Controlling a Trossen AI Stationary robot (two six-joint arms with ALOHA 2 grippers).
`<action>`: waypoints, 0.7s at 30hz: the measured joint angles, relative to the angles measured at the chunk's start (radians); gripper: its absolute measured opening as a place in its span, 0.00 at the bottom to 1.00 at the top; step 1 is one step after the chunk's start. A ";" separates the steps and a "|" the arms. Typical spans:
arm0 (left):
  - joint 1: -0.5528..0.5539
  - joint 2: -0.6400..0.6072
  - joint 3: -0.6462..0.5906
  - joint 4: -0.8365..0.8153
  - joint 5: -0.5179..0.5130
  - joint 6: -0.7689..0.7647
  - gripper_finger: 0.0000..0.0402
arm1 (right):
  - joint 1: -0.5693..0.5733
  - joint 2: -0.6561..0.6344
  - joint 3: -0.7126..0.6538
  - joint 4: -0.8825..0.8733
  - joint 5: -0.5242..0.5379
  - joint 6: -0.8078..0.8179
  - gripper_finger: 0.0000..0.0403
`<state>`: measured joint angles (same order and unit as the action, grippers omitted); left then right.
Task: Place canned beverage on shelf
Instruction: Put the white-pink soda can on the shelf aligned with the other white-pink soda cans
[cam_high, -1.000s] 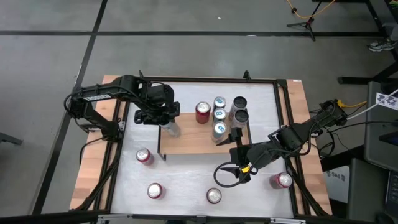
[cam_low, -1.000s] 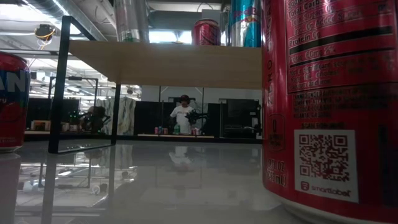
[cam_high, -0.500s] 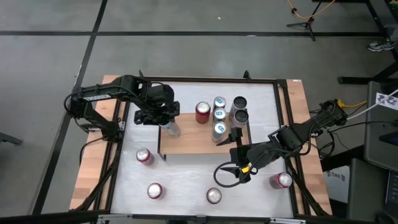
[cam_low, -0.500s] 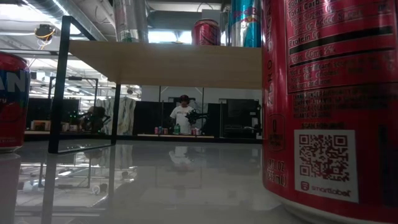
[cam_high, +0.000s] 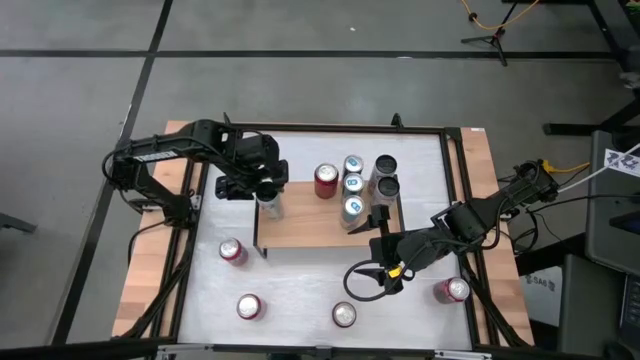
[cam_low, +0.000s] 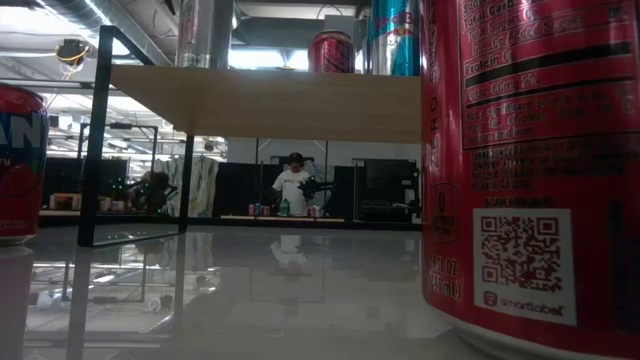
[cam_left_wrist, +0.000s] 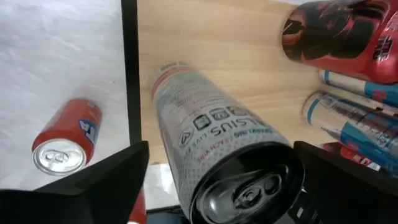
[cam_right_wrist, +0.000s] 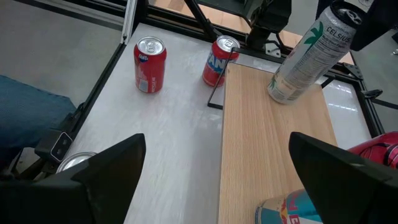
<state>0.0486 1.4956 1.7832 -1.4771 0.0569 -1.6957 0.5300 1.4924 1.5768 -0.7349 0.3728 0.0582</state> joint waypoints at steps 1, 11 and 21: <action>0.000 0.000 0.000 0.003 -0.009 0.002 0.98 | 0.000 0.000 0.000 0.000 0.000 0.000 0.96; 0.000 -0.003 0.000 0.044 -0.022 0.077 0.98 | 0.000 0.000 0.000 0.000 0.000 0.000 0.96; -0.001 -0.041 0.000 0.051 -0.050 0.249 0.97 | 0.000 0.000 0.000 0.001 0.000 0.000 0.96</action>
<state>0.0479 1.4543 1.7836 -1.4262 0.0069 -1.4465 0.5301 1.4922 1.5772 -0.7342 0.3725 0.0578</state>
